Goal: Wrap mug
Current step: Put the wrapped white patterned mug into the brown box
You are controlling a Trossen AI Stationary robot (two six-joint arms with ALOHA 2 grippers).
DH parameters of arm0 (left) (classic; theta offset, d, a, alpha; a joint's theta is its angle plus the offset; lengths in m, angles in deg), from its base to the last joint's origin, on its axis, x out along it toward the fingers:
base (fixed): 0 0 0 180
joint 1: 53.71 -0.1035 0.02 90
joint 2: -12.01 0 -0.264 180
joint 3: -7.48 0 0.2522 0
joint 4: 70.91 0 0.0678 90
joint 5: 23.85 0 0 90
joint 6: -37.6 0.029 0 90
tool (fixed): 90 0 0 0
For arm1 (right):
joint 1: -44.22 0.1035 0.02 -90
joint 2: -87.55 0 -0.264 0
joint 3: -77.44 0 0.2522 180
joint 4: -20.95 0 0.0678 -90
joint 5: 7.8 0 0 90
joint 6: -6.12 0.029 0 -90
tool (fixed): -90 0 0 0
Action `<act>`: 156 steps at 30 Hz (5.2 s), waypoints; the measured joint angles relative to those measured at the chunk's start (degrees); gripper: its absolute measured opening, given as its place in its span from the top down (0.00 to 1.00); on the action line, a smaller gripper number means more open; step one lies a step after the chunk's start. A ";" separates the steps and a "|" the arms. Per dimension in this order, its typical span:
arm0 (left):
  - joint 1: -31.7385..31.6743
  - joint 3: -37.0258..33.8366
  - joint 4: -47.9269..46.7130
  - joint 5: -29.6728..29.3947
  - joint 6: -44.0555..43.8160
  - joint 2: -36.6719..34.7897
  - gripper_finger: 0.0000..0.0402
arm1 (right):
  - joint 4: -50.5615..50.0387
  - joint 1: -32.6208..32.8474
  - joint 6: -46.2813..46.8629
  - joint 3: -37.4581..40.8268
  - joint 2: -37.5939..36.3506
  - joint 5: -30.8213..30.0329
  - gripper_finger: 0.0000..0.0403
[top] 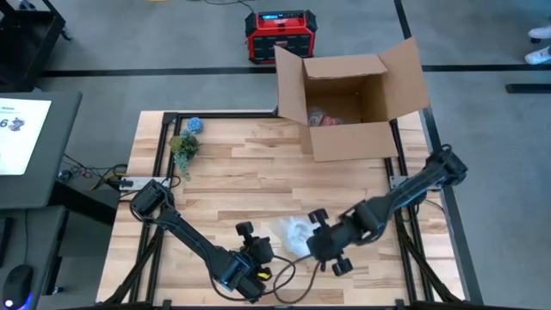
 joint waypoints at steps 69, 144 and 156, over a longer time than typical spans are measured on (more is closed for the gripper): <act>2.58 4.33 -3.10 -6.87 -0.14 -2.62 1.00 | -24.14 -69.23 -18.41 -20.74 1.86 2.11 0.95; 2.36 4.31 2.81 -7.88 5.95 -5.53 1.00 | -40.69 -33.58 11.02 -17.11 -12.35 -2.51 0.95; 2.71 4.31 3.30 -7.78 5.81 -5.51 1.00 | -37.68 -45.82 1.68 3.80 -12.67 -7.21 0.95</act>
